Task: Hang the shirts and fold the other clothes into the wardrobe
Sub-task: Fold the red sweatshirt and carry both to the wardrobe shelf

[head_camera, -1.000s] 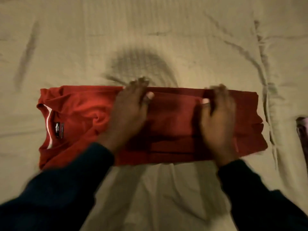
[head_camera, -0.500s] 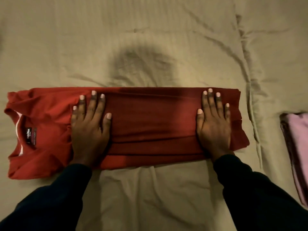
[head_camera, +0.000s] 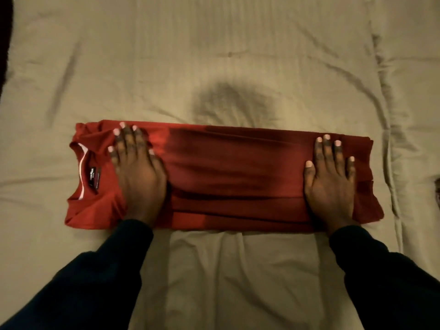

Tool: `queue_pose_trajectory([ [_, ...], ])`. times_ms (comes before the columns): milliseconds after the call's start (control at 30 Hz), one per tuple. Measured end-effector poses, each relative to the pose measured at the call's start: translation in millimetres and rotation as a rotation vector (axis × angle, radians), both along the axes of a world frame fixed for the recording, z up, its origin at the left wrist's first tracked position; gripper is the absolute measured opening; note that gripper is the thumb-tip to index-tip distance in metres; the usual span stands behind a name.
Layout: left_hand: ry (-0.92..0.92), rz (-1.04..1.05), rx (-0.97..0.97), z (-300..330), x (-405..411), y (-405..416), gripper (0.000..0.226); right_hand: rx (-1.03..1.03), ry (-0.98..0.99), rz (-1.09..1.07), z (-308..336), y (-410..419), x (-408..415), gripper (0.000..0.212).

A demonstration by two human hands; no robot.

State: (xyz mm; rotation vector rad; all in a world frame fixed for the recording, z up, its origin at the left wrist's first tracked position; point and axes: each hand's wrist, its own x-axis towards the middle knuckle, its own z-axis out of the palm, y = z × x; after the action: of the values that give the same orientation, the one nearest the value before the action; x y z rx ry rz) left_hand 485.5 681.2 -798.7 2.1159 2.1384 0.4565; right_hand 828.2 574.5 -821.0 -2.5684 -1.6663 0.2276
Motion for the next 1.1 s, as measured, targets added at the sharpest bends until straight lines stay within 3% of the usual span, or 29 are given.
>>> queue_pose_trajectory([
  [100,-0.192,-0.216,-0.007,16,72,-24,0.055,0.137,0.175,-0.067,18,-2,9,0.058],
  [200,-0.696,-0.380,-0.272,26,151,-57,0.052,0.341,0.170,-0.286,36,-12,32,0.051],
  [267,-1.090,-0.394,-0.469,43,199,-73,0.048,0.273,0.227,-0.528,42,-17,53,0.054],
  [333,-1.319,-0.377,-0.535,51,233,-85,0.045,0.156,0.384,-0.656,46,-21,70,0.055],
  [567,-1.468,-0.151,-0.582,0,248,-86,0.049,0.053,0.945,-0.647,47,-39,94,0.050],
  [633,-1.556,-0.126,-0.601,0,248,-82,0.051,0.072,1.169,-0.670,57,-37,101,0.035],
  [700,-1.645,-0.049,-0.612,3,246,-77,0.056,-0.054,1.295,-0.621,69,-35,102,0.027],
  [767,-1.712,0.040,-0.625,7,241,-72,0.057,-0.128,1.336,-0.513,84,-32,96,0.019],
  [833,-1.726,0.123,-0.641,15,231,-68,0.059,-0.069,1.345,-0.435,105,-25,82,0.018],
  [967,-1.688,0.255,-0.750,46,196,-58,0.076,0.089,1.348,-0.258,156,-5,9,0.032],
  [1100,-1.745,0.282,-0.915,76,151,-46,0.085,-0.080,1.330,-0.168,154,8,-89,0.067],
])
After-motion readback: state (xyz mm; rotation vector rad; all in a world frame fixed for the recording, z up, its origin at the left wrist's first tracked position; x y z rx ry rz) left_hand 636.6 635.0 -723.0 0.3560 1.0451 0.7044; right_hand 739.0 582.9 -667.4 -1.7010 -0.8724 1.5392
